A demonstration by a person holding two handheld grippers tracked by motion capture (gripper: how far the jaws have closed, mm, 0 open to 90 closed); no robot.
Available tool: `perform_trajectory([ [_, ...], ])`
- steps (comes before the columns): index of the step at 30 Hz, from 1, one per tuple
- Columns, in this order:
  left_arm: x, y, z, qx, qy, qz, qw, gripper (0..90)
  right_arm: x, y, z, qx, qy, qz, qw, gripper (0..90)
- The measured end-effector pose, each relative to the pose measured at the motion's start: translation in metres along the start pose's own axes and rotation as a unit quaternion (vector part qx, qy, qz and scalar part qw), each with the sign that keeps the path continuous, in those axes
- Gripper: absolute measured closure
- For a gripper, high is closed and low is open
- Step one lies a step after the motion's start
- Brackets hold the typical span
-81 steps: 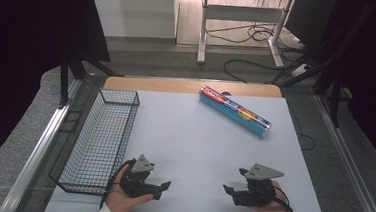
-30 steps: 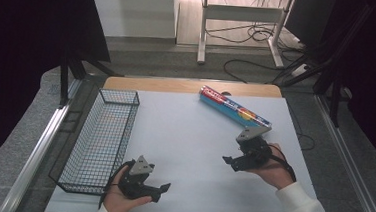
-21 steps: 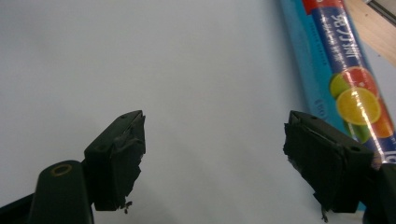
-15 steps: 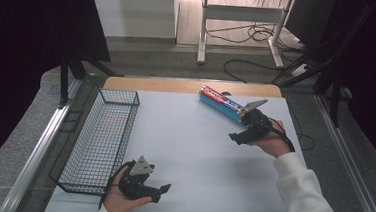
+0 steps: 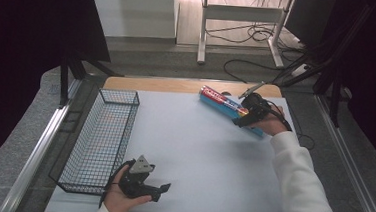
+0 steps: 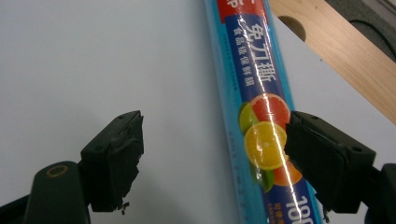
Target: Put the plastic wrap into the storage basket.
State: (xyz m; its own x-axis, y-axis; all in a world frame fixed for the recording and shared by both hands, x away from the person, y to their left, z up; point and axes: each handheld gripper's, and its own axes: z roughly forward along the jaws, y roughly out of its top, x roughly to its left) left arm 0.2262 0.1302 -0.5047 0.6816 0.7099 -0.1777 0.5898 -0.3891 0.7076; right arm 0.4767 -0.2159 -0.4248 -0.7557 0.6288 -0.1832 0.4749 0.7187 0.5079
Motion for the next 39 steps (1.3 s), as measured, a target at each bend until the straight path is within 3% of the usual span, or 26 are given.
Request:
perform_trajectory([
  [15,0.001,0.000,0.002,0.005,-0.004,0.000,1.0000,15.8,-0.040,0.014,0.049,0.034,0.012,0.027,0.9990,20.1],
  [23,0.004,-0.001,0.003,0.007,-0.006,-0.003,1.0000,15.8,-0.046,0.020,0.068,0.060,0.024,0.019,0.9977,21.5],
  [30,0.006,-0.001,0.003,0.009,-0.008,-0.006,0.9999,15.7,-0.051,0.011,0.092,0.101,0.049,0.021,0.9935,26.7],
  [39,0.006,-0.001,0.004,0.009,-0.010,-0.007,0.9999,15.8,-0.053,0.011,0.094,0.104,0.052,0.016,0.9930,30.1],
])
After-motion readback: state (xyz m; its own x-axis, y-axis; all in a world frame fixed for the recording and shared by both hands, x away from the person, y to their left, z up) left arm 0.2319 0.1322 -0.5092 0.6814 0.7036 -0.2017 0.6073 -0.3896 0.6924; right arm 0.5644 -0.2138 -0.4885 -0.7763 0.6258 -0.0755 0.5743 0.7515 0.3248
